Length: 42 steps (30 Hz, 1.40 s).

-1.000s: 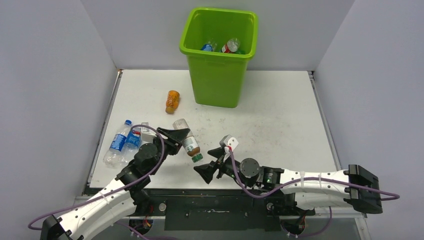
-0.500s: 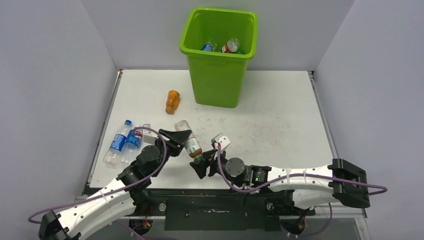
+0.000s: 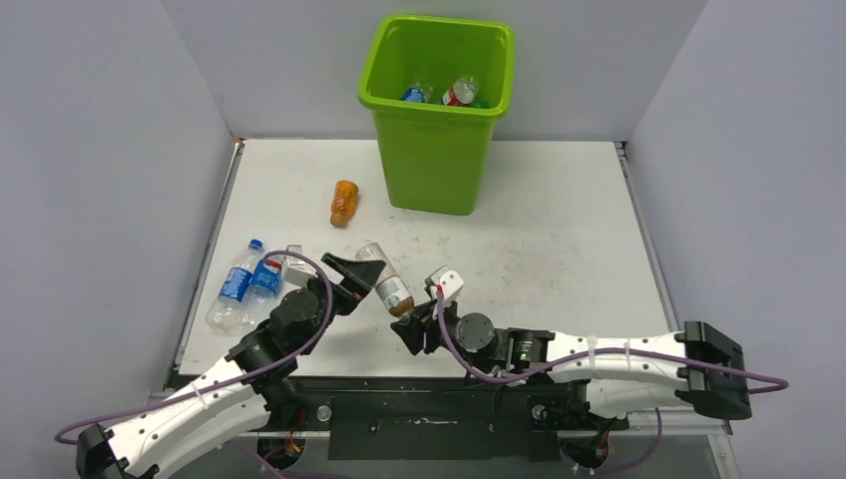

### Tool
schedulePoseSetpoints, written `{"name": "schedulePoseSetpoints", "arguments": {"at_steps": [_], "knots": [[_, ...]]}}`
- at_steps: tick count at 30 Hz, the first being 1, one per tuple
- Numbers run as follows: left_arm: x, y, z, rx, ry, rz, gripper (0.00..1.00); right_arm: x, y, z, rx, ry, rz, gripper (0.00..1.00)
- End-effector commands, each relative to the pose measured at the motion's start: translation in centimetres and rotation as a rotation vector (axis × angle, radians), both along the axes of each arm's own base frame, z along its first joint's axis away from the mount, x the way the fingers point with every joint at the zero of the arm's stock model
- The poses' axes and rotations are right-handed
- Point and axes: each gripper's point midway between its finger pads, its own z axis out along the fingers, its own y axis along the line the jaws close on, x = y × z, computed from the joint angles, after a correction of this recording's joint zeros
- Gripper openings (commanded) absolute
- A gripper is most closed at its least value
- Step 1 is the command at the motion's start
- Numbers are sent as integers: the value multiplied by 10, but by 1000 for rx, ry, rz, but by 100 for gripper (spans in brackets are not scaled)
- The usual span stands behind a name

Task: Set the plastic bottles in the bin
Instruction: Place the plastic bottle in the trash bin.

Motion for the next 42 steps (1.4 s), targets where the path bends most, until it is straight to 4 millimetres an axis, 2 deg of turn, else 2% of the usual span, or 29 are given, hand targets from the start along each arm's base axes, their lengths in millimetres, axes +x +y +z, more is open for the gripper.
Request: {"name": "schedulePoseSetpoints", "arguments": {"at_steps": [1, 3, 5, 6, 7, 9, 11, 13, 14, 16, 22, 26, 28, 33, 34, 37, 42], "knots": [[-1, 40, 56, 253, -206, 69, 96, -1, -25, 34, -77, -39, 17, 5], [-11, 49, 97, 394, -407, 27, 96, -5, -41, 31, -173, -16, 35, 5], [-25, 46, 130, 569, -621, -74, 96, -8, -54, 38, -234, 13, 54, 5], [-31, 40, 139, 668, -698, -147, 96, -12, -58, 38, -263, 28, 77, 5], [-36, 33, 139, 769, -739, -236, 96, -15, -64, 38, -293, 44, 90, 5], [-49, 15, 128, 939, -802, -458, 97, -20, -73, 44, -309, 66, 102, 5], [-71, -4, 101, 1067, -917, -745, 96, -29, -77, 50, -317, 92, 145, 5], [-89, -13, 73, 1132, -1007, -954, 96, -41, -76, 52, -329, 125, 213, 5], [-88, -12, 65, 1181, -1026, -984, 96, -44, -77, 52, -345, 134, 235, 5], [-81, -10, 62, 1266, -1063, -982, 96, -48, -78, 51, -367, 142, 258, 5], [-81, -16, 80, 1367, -1221, -1008, 96, -61, -75, 54, -349, 147, 340, 5], [-93, -33, 85, 1316, -1335, -1063, 96, -65, -71, 55, -354, 149, 375, 5], [-97, -39, 78, 1324, -1342, -1120, 96, -66, -70, 56, -359, 150, 387, 5], [-104, -52, 44, 1415, -1290, -1291, 99, -69, -69, 66, -361, 133, 419, 5], [-105, -54, 41, 1426, -1288, -1308, 100, -70, -69, 70, -354, 129, 424, 5], [-105, -59, 35, 1443, -1280, -1336, 92, -73, -71, 76, -356, 118, 444, 5], [-98, -57, 28, 1490, -1252, -1330, 88, -78, -77, 81, -368, 104, 468, 5]]}}
